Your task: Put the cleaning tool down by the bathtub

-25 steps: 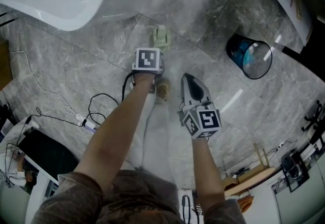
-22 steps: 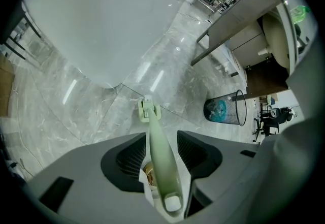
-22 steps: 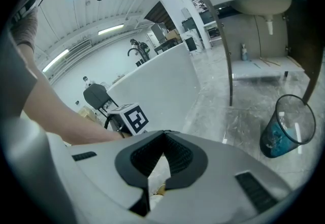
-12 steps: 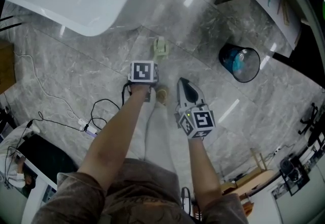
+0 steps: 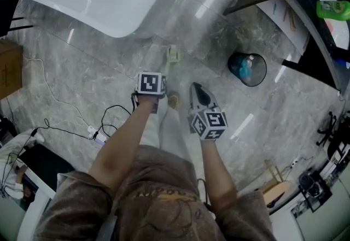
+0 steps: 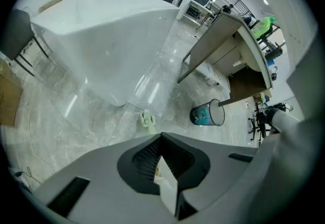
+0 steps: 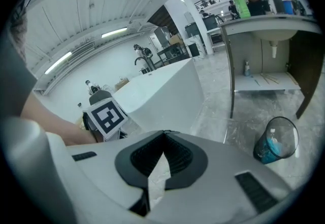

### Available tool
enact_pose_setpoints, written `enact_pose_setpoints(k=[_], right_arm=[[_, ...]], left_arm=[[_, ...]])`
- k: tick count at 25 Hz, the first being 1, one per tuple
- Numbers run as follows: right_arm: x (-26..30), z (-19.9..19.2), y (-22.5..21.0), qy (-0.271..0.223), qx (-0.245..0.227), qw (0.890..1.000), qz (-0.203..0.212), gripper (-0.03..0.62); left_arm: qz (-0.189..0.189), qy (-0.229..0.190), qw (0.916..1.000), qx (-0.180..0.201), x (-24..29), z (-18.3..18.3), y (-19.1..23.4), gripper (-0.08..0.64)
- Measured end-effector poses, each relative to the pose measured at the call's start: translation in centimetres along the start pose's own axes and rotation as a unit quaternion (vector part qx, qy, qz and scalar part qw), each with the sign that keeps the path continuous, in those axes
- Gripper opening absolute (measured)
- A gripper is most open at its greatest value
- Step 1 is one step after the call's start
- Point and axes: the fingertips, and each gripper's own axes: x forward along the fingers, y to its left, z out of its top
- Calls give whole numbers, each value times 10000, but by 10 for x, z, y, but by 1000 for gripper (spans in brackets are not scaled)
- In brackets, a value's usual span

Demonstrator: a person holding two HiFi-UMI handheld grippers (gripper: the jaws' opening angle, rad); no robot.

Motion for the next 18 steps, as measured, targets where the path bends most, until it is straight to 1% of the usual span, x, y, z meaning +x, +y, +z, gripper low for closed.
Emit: enact_pose_setpoints(k=[3, 5, 8, 11, 13, 18], right_arm=[[-19, 13, 19, -13, 34, 10000, 68, -2], [-33, 22, 35, -26, 55, 9998, 173, -2], [-55, 34, 60, -12, 94, 9994, 332, -1], [-72, 50, 82, -32, 70, 9988, 494, -2], [-84, 61, 95, -83, 51, 9980, 625, -2], [-115, 86, 128, -200, -178, 9954, 914, -2]], left_arm=[[-122, -73, 9999, -14, -40, -5, -8, 2], [-249, -209, 9995, -18, -69, -8, -15, 2], [-432, -505, 9978, 54, -116, -7, -27, 2], [-639, -879, 9941, 56, -159, 2, -38, 2], [-718, -1094, 9912, 185, -187, 6, -46, 2], [-912, -1519, 9815, 729, -251, 6, -65, 2]])
